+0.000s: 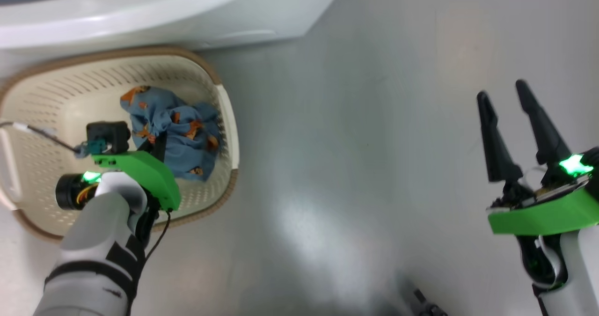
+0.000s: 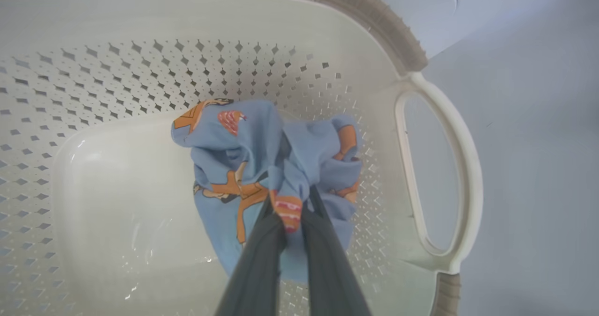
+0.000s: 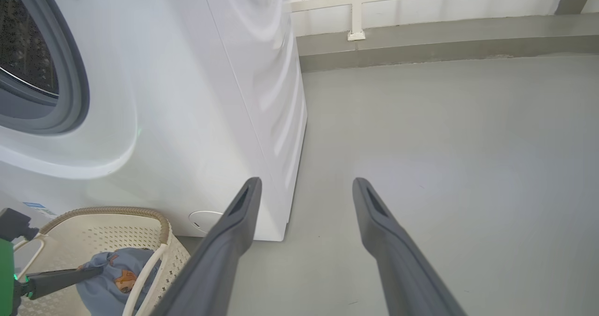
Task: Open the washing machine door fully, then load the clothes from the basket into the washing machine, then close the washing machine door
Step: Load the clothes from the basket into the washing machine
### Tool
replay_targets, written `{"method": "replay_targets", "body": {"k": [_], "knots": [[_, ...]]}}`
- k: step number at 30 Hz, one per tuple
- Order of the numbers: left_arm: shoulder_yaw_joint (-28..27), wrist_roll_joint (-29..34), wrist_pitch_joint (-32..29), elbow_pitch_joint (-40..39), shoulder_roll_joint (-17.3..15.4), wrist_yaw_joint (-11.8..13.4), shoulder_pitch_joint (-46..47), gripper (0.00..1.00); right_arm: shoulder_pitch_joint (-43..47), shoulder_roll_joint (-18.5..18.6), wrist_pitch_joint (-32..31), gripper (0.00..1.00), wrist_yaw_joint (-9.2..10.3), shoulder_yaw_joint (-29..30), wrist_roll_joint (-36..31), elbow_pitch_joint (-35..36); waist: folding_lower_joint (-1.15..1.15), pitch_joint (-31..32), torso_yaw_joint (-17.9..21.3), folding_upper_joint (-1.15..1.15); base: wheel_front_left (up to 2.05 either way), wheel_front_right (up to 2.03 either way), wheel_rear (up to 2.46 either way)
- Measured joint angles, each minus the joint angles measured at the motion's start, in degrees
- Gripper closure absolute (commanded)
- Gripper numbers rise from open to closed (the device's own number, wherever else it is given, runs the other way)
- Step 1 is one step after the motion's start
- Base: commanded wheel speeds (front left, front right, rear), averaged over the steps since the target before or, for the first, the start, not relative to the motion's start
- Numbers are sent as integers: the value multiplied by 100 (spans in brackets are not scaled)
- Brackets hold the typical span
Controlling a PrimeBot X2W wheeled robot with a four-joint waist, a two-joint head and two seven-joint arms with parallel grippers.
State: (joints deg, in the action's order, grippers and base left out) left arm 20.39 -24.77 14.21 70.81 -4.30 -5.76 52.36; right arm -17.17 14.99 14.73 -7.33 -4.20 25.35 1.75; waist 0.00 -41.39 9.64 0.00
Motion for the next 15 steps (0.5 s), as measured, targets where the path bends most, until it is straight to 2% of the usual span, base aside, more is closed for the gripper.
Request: {"method": "replay_targets", "body": {"k": [8,15], "knots": [[-486,18,0,-960,-46,54,-907,100,423,59,0,0,0,-68,-18,-191,0,678,-239,0,0,0,0],[-975,331,0,-1700,-43,46,-1649,100,903,83,0,0,0,-75,-57,-325,0,1347,-445,0,0,0,0]]}}
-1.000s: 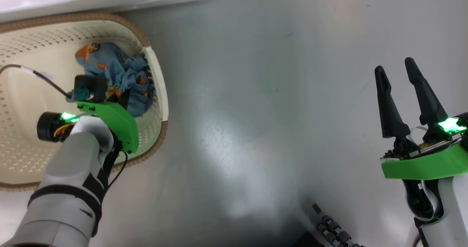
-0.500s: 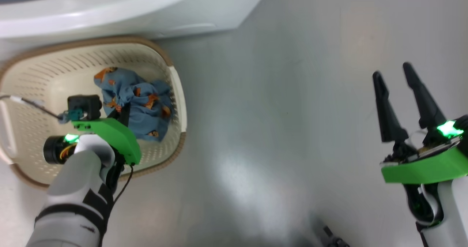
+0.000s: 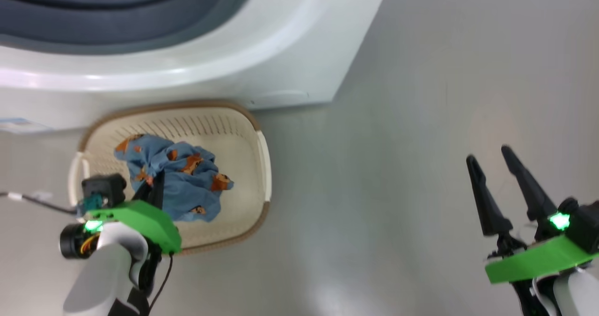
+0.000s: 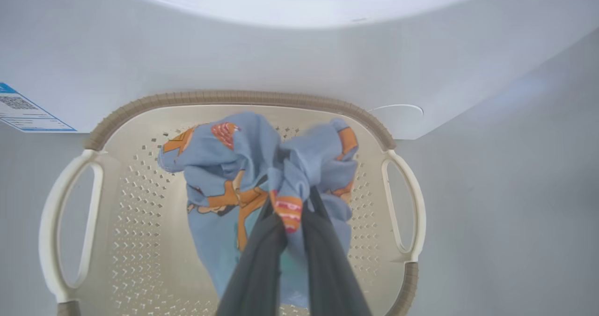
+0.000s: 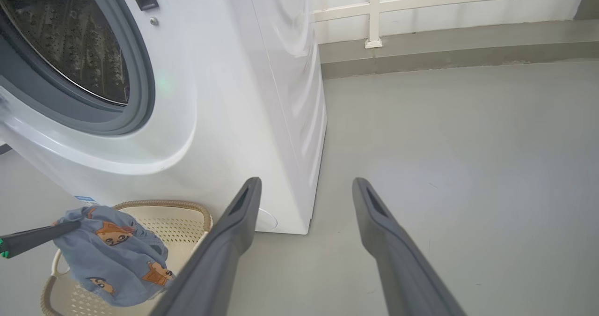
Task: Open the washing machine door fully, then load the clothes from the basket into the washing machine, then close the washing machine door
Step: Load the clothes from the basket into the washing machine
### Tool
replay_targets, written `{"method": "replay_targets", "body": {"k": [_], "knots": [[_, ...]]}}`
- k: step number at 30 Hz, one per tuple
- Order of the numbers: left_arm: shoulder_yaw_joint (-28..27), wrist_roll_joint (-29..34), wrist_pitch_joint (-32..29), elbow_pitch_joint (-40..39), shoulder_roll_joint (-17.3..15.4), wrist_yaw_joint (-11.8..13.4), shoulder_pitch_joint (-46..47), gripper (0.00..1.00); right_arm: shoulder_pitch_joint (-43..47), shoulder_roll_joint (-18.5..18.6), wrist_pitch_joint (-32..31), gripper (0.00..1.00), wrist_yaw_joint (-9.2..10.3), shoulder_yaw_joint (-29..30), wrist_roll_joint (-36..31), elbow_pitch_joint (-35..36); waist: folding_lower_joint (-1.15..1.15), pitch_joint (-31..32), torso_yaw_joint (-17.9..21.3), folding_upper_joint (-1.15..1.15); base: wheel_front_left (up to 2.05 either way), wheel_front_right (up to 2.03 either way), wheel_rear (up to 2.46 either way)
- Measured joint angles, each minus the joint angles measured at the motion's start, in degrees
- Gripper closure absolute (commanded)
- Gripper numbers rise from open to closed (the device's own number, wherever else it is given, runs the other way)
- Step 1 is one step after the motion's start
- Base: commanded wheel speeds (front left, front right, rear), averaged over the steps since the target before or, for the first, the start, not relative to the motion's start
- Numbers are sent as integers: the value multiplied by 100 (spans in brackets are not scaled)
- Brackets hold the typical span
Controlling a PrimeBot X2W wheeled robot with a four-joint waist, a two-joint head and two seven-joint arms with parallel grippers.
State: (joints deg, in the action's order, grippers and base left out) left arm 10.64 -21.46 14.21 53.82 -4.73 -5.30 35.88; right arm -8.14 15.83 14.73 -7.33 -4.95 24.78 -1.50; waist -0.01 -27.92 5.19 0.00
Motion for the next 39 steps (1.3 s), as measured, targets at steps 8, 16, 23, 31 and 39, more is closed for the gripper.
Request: {"method": "replay_targets", "body": {"k": [8,16,23,31,39], "knots": [[-503,433,0,-905,19,-68,-706,100,437,7,0,0,0,21,-3,-78,0,725,-191,0,0,0,0],[-946,754,0,-1874,52,-154,-1377,100,751,8,0,0,0,13,-57,-115,0,1262,-330,0,0,0,0],[-1307,915,0,-2926,194,-180,-2167,100,1084,16,0,0,0,36,-59,-120,0,1673,-442,0,0,0,0],[-1539,1026,1,-4054,227,-202,-3194,100,1478,8,-1,0,0,247,-100,-111,0,2003,-532,0,0,0,0],[-1605,1017,1,-4867,236,-154,-4007,100,1664,-24,-1,0,0,378,-107,-99,0,2115,-526,0,0,0,0]]}}
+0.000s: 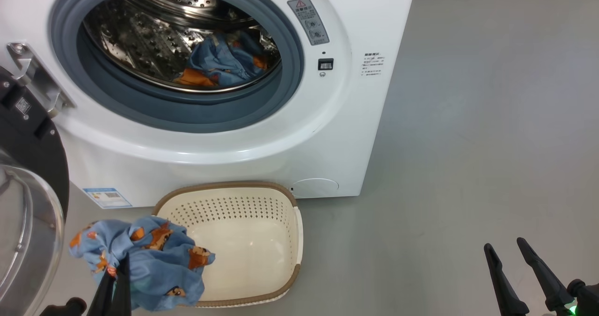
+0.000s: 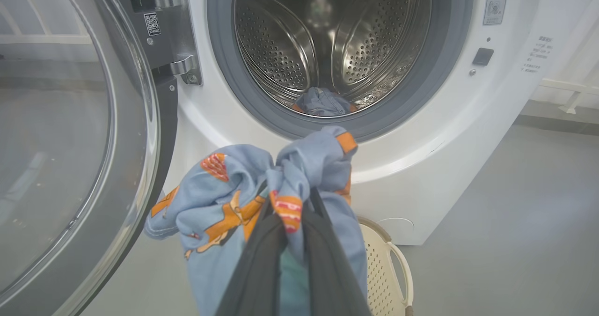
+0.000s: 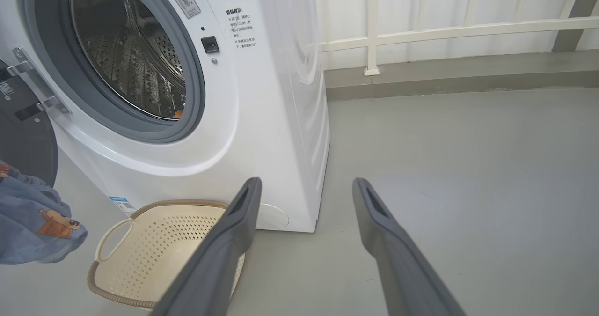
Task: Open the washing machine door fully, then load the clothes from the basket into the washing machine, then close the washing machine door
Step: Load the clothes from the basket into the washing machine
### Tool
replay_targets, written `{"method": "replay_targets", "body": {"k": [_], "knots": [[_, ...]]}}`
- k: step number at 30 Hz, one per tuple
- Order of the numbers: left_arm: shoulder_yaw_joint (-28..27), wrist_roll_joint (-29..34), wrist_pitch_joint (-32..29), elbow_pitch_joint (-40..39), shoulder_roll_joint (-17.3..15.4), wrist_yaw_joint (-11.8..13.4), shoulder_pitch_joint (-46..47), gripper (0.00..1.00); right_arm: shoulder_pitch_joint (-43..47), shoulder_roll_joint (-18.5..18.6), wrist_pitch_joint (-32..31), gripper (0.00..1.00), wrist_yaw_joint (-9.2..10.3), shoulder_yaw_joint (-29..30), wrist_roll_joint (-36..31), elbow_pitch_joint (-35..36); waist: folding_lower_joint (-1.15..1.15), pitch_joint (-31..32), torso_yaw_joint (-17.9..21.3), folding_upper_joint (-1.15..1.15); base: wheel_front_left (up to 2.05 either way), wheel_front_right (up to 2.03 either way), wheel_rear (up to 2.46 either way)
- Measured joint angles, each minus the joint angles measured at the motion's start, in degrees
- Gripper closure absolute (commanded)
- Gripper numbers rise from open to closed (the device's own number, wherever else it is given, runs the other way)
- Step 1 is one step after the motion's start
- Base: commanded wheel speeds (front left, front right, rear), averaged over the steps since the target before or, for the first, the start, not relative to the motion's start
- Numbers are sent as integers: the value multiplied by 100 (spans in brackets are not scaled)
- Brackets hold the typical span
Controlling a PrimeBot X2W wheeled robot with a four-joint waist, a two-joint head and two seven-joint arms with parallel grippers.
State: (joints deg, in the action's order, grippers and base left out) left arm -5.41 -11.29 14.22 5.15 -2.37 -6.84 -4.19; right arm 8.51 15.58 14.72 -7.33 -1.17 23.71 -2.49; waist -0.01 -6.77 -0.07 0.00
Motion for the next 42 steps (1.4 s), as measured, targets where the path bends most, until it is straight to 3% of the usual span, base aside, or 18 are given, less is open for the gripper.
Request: {"method": "replay_targets", "body": {"k": [12,27,33,39,41,42], "knots": [[241,-307,0,-104,0,101,83,100,-29,-93,0,0,0,-29,-1,42,0,-186,84,0,0,0,0],[308,-75,43,530,32,-25,3151,100,-851,-125,0,0,0,-178,18,107,2,-1134,272,0,0,0,0],[24,-65,47,1491,-16,-48,4465,100,-1155,-182,1,0,0,-211,59,115,2,-1538,445,0,0,0,0],[-56,138,48,2781,-319,-48,5434,100,-1383,-281,1,0,0,-294,115,123,2,-1889,677,0,0,0,0],[-53,193,48,3232,-382,-48,5742,100,-1452,-294,1,0,0,-324,115,121,1,-2001,751,0,0,0,0],[-21,365,47,3908,-503,-48,6295,100,-1566,-313,1,0,0,-346,116,120,2,-2209,903,0,0,0,0]]}}
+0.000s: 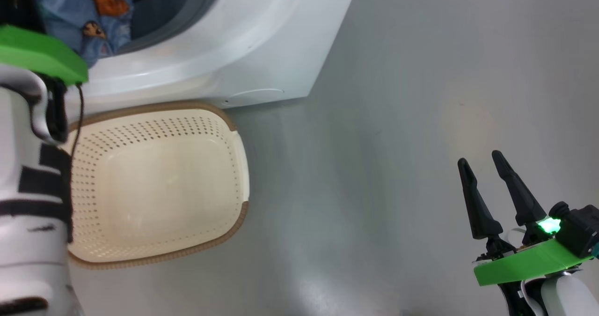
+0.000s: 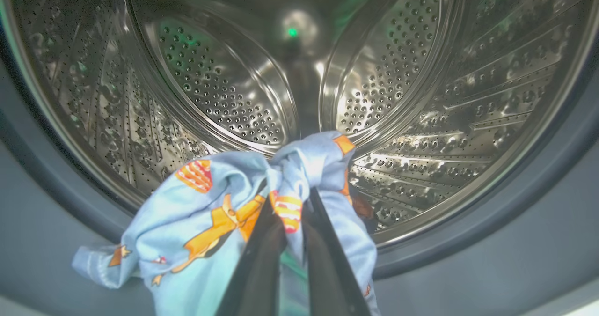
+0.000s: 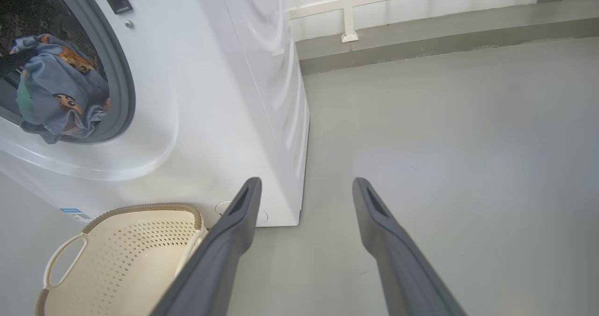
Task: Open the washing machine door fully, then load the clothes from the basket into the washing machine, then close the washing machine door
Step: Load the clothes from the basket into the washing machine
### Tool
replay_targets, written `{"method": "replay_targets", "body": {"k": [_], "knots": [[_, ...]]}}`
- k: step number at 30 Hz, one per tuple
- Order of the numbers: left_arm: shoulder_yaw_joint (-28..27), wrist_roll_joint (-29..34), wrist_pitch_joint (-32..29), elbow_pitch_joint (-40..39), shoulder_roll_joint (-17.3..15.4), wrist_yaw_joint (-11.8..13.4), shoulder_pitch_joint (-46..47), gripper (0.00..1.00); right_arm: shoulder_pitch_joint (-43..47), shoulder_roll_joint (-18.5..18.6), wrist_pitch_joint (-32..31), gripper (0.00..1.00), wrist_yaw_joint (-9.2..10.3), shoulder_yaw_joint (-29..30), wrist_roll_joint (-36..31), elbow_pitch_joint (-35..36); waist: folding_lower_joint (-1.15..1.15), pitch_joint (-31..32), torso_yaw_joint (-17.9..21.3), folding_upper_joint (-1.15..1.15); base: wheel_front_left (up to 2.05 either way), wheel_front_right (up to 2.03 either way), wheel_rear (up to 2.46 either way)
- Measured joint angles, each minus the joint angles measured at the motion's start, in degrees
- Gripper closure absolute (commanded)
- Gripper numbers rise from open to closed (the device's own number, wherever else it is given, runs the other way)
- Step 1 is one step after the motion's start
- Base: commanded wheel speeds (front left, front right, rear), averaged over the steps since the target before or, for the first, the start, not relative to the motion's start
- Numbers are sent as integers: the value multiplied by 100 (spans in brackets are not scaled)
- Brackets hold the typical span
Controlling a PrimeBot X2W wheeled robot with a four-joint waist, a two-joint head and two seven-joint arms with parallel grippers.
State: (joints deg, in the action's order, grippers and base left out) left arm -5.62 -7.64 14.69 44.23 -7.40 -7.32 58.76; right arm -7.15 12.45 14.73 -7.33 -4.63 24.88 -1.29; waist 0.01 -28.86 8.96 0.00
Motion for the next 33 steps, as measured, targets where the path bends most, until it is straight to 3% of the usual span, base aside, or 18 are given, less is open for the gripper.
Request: {"method": "replay_targets", "body": {"k": [5,13,14,15,25,33], "knots": [[-7,86,0,330,-132,5,689,100,-125,-15,0,0,0,-20,14,10,0,-225,172,0,0,0,0],[-137,258,3,-404,-246,168,1365,100,-304,-70,0,0,0,-37,47,35,-1,-524,327,0,0,0,0],[-135,276,2,-319,-250,177,1347,13,-323,-79,0,0,0,-41,47,35,-1,-538,344,0,0,0,0],[-122,321,2,-254,-255,177,1306,0,-337,-82,0,0,0,-43,47,35,-1,-549,356,0,0,0,0],[-325,312,1,-157,-227,209,960,0,-347,-77,0,0,0,-38,47,29,-1,-505,300,0,0,0,0],[-431,283,1,-325,40,199,170,0,-328,43,0,0,0,-36,46,27,-1,-257,170,0,0,0,0]]}}
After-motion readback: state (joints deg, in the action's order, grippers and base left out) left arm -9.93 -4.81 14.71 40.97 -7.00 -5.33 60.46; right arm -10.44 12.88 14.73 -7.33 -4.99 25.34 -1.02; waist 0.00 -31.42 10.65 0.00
